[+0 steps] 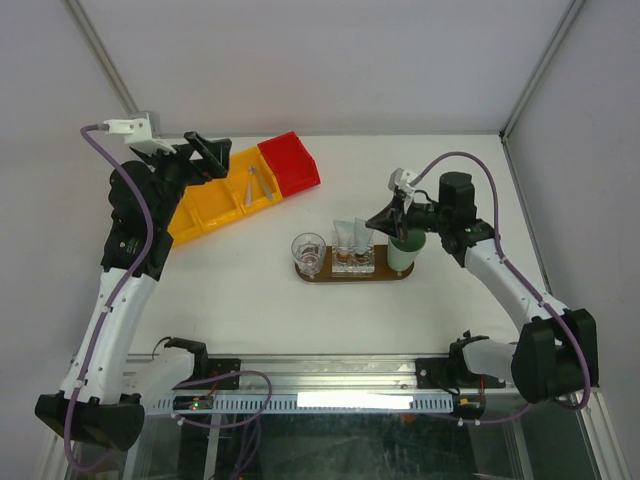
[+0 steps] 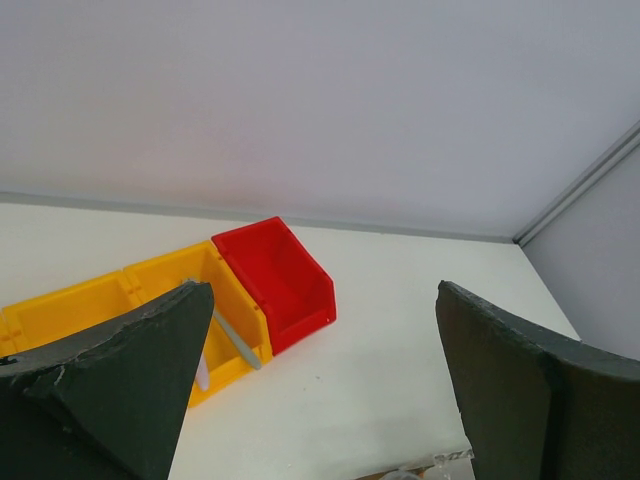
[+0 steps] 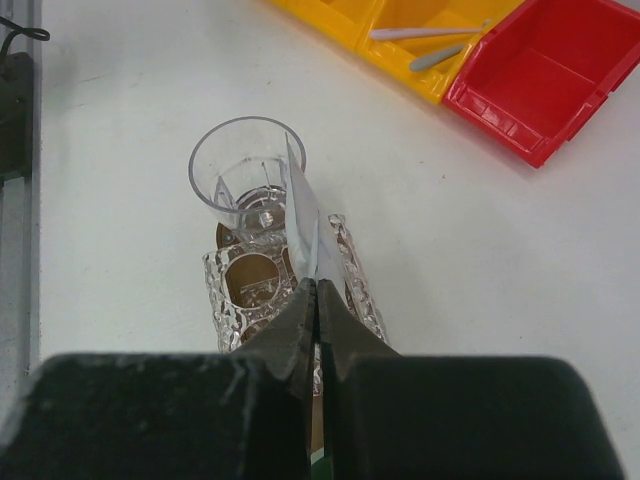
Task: Prepare toiletry sets of a toothbrush and toothpaste on the tray
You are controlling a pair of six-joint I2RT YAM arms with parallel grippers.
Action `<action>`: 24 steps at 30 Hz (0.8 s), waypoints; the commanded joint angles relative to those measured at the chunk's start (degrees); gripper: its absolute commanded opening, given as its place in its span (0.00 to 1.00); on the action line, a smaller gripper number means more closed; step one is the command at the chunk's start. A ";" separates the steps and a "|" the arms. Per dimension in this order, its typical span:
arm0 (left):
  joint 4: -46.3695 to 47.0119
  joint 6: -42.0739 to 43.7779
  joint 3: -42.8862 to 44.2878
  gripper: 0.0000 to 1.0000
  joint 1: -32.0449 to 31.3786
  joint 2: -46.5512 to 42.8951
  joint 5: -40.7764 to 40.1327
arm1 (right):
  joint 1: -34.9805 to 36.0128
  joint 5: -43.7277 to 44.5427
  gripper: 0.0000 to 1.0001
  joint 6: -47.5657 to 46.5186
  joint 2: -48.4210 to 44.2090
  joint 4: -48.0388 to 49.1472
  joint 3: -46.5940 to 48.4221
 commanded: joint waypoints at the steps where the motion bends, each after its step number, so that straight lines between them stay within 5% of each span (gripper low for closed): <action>1: 2.95 0.18 -0.22 0.99 0.74 -1.04 0.42 | -0.24 -2.19 0.00 -1.33 0.20 3.67 0.46; 17: 3.42 -0.08 -0.50 0.99 0.85 -0.71 0.92 | 0.47 -1.03 0.00 -3.14 1.98 2.88 -0.87; 24: 3.50 -0.22 -0.53 0.99 0.85 -0.60 1.41 | 1.03 0.83 0.18 -2.95 1.66 2.73 -1.29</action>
